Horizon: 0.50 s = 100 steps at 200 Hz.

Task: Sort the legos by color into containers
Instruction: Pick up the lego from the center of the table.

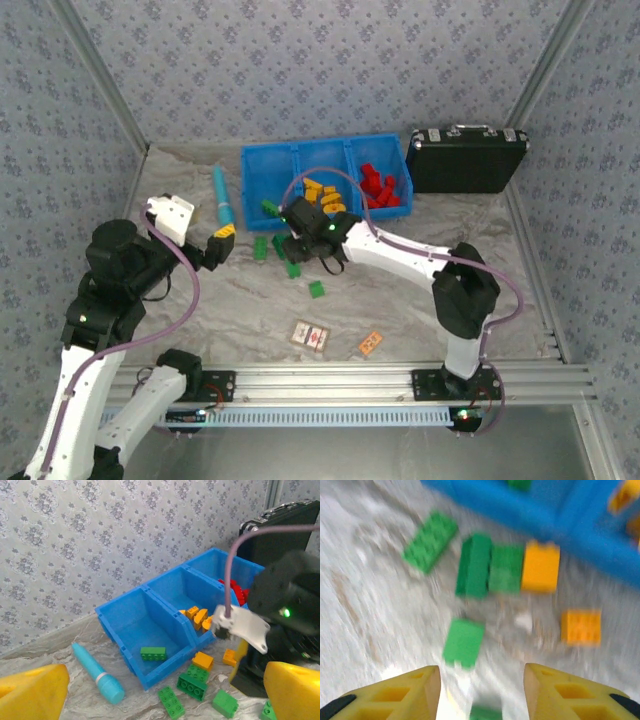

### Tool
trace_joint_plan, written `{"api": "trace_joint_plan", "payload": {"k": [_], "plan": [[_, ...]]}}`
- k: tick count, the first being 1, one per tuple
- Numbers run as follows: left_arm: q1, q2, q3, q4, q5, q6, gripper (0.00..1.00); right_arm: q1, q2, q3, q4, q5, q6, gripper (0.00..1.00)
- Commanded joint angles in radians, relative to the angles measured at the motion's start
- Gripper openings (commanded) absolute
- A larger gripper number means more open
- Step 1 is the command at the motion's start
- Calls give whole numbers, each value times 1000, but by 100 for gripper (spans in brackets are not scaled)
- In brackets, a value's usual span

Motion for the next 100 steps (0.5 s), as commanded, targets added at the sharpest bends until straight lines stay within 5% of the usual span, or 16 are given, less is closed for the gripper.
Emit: {"api": "trace_joint_plan", "payload": {"k": [1, 100], "plan": [[-14, -22, 5, 19, 34, -13, 100, 24, -67, -108, -82, 31, 213, 52], [-44, -60, -2, 8, 28, -1, 100, 71, 9, -237, 2, 20, 319, 66]]}}
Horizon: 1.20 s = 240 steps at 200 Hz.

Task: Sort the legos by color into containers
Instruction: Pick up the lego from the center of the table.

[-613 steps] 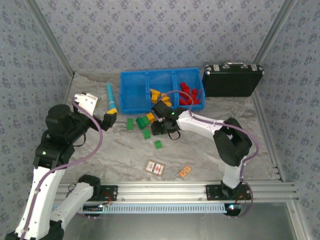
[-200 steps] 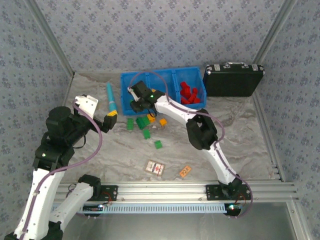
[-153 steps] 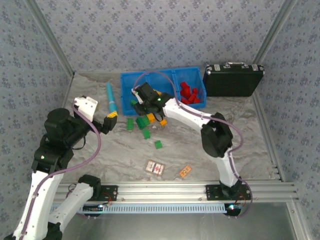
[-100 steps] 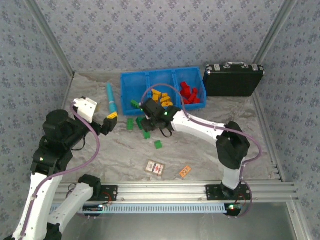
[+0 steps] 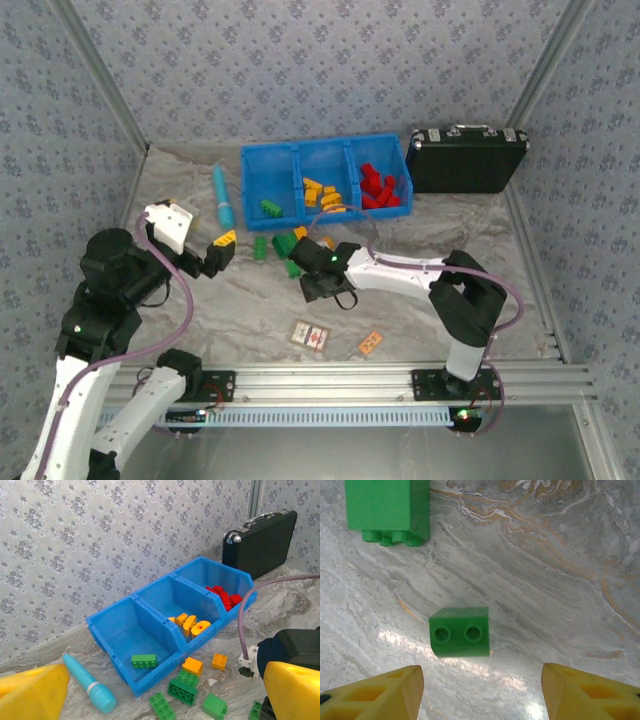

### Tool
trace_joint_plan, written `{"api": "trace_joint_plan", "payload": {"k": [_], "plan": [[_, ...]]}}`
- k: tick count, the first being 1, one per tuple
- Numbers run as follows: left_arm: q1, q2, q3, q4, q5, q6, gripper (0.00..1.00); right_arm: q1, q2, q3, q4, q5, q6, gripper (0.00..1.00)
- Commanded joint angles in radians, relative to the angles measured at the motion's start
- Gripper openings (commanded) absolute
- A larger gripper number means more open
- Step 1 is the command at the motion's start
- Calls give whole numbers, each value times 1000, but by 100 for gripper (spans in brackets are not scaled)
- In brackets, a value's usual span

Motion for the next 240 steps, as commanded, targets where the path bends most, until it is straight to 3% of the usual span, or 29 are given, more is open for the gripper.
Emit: {"api": "trace_joint_plan", "payload": {"k": [1, 49, 108, 128, 182, 240], "plan": [[-6, -15, 5, 7, 14, -1, 100, 0, 42, 1, 35, -1, 29, 66], [-6, 1, 10, 4, 9, 1, 100, -9, 101, 19, 56, -19, 18, 64], [-7, 24, 24, -5, 2, 6, 100, -21, 116, 19, 42, -45, 2, 31], [-7, 43, 35, -9, -5, 11, 100, -24, 107, 36, -1, -66, -43, 24], [-7, 82, 32, -14, -38, 38, 100, -86, 49, 183, -99, -84, -183, 20], [-1, 87, 25, -22, -94, 69, 100, -189, 223, 531, -98, -89, -366, 20]]}}
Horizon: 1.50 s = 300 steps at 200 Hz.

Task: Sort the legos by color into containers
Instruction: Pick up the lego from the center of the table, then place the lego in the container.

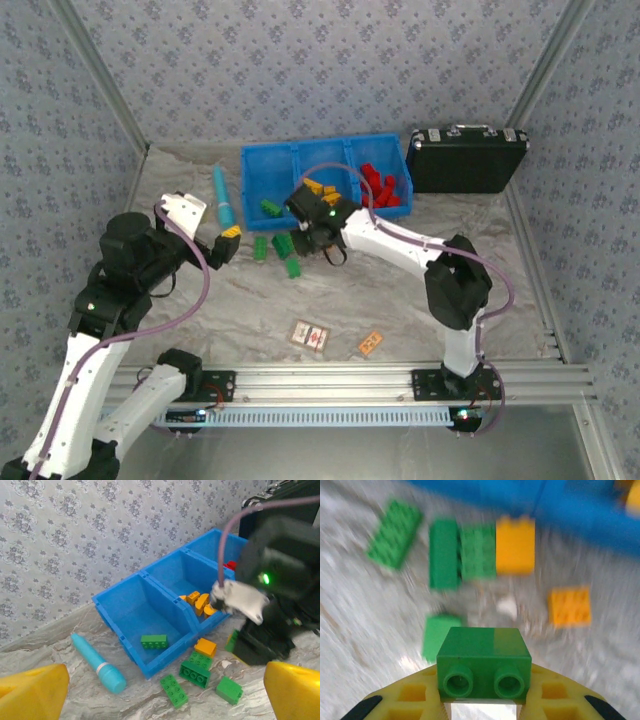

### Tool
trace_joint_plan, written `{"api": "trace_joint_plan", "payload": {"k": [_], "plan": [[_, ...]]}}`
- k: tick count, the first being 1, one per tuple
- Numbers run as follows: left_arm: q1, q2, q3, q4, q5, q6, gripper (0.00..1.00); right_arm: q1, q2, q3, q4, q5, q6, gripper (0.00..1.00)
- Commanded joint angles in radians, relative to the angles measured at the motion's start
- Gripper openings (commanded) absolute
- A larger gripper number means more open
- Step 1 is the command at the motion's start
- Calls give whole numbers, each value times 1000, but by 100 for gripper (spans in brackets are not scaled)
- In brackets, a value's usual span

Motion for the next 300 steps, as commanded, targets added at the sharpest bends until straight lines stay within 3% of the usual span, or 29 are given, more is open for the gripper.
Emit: {"api": "trace_joint_plan", "payload": {"k": [1, 52, 98, 234, 300], "plan": [[0, -2, 23, -3, -30, 30, 100, -34, 96, 118, -21, -9, -109, 20], [9, 13, 11, 2, -38, 48, 100, -65, 325, 422, 25, 23, -254, 20], [16, 15, 3, 8, -39, 50, 100, -92, 456, 594, 52, 27, -303, 20], [40, 32, -2, 21, -8, 38, 100, -94, 639, 811, 138, 51, -393, 21], [47, 52, 9, 19, -2, 38, 100, -104, 688, 877, 96, 43, -422, 38]]}}
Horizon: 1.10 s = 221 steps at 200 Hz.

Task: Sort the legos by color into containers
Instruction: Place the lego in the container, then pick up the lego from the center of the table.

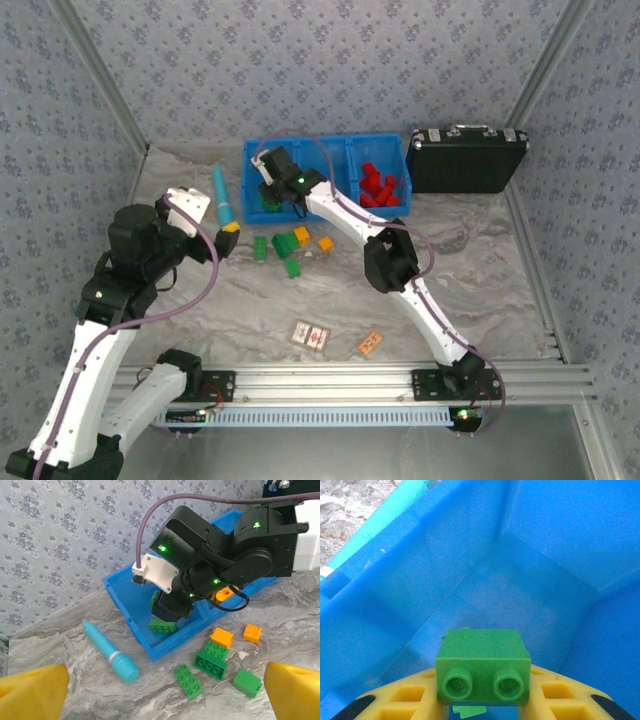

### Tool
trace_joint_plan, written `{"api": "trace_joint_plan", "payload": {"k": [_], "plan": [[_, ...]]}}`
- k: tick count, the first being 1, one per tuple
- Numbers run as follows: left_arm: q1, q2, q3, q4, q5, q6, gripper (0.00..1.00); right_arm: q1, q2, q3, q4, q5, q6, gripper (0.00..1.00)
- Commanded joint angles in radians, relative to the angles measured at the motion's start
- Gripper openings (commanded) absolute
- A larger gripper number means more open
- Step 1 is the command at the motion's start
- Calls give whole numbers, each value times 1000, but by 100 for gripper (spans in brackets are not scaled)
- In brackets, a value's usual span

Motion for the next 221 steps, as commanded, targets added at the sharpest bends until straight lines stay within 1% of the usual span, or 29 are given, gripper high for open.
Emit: {"api": "trace_joint_plan", "payload": {"k": [1, 21, 32, 46, 58, 80, 97, 117, 144, 160, 189, 221], "plan": [[11, 11, 16, 14, 21, 2, 100, -8, 24, 37, -33, 12, -24, 38], [14, 14, 14, 16, 28, -1, 100, -10, 7, 32, -40, 3, -16, 41], [16, 13, 15, 18, 31, -1, 100, -16, -17, 16, -41, -40, 6, 42], [16, 16, 22, 15, 30, -3, 100, -27, -64, -31, -21, -113, 37, 49], [16, 22, 34, 4, 28, -3, 100, -33, -93, -50, -25, -159, 57, 53], [17, 20, 44, -3, 28, -6, 100, -32, -146, -67, -51, -202, 58, 54], [16, 21, 45, -4, 32, -7, 100, -26, -234, -173, -49, -188, 51, 54], [17, 20, 45, 1, 40, -10, 100, -26, -364, -356, -14, -159, 55, 55], [16, 23, 47, 0, 51, -15, 100, -32, -519, -570, -36, -115, 55, 57], [17, 20, 49, -3, 54, -15, 100, -40, -600, -697, -40, -114, 59, 57], [18, 33, 55, 1, 26, -26, 100, -60, -675, -866, -44, -98, 80, 57], [18, 58, 78, -21, 18, -32, 100, -66, -697, -988, 14, -95, 111, 59]]}}
